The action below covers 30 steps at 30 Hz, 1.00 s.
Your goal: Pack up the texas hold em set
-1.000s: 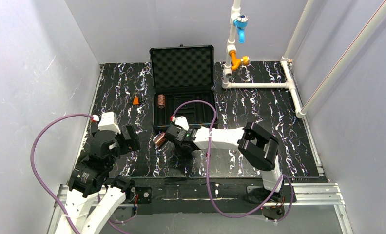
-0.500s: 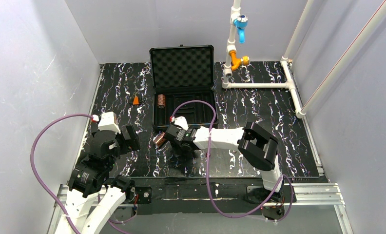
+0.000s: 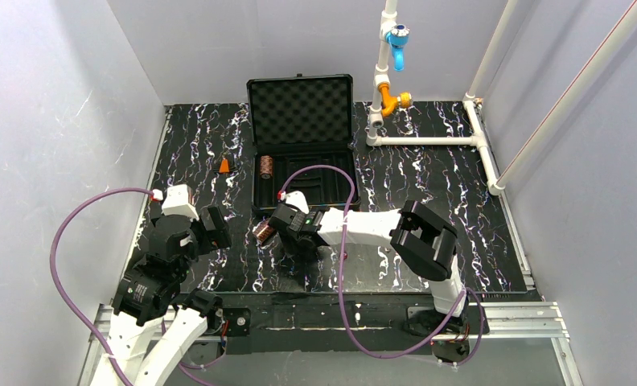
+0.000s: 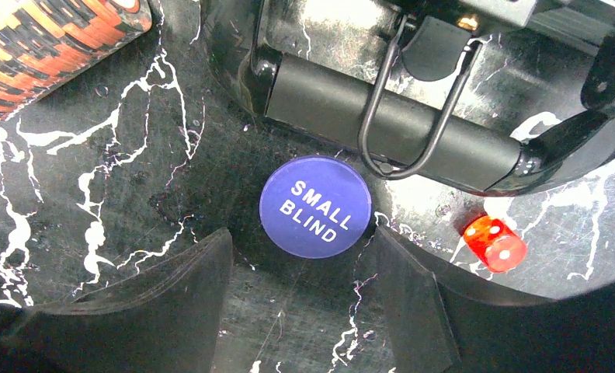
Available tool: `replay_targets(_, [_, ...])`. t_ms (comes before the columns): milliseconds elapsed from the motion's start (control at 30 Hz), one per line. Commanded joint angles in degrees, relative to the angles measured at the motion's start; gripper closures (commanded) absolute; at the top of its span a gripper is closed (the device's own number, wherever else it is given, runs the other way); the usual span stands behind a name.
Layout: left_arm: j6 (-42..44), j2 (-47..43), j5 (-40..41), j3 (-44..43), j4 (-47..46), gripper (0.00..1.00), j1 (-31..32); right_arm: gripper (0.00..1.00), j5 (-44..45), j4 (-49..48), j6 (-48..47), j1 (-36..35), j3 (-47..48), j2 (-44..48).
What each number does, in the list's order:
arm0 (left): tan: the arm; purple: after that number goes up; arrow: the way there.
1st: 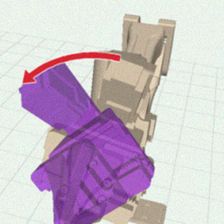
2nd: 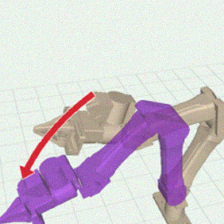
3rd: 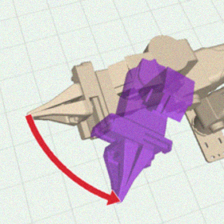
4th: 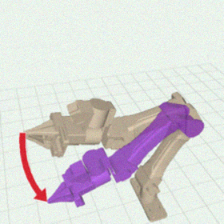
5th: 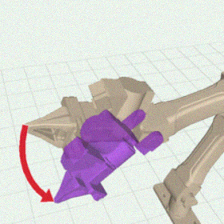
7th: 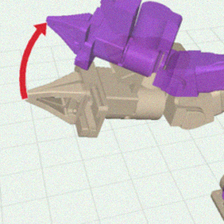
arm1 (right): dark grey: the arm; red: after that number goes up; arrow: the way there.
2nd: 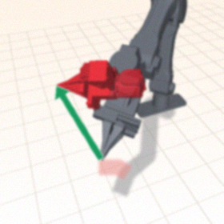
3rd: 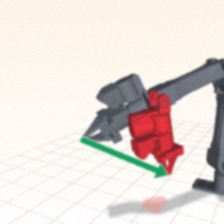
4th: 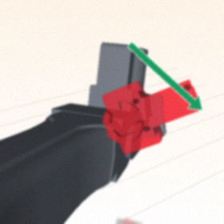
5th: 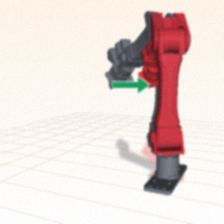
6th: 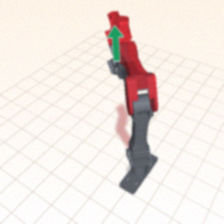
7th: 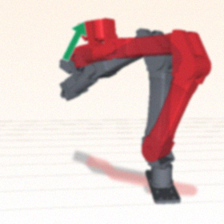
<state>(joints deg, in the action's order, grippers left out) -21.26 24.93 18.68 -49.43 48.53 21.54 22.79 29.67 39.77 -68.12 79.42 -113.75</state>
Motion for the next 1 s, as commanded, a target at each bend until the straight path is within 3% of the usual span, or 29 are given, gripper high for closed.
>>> replay_targets(0, [-0.2,0.0,1.3,0.3,1.2,0.02,-0.2,0.26,-1.5,0.6,-0.4,0.7,-1.4,-4.1])
replay_targets(967, [-0.2,0.2,1.4,0.4,1.2,0.02,-0.2,0.29,-0.8,-0.1,-0.5,1.3,-3.8,-5.5])
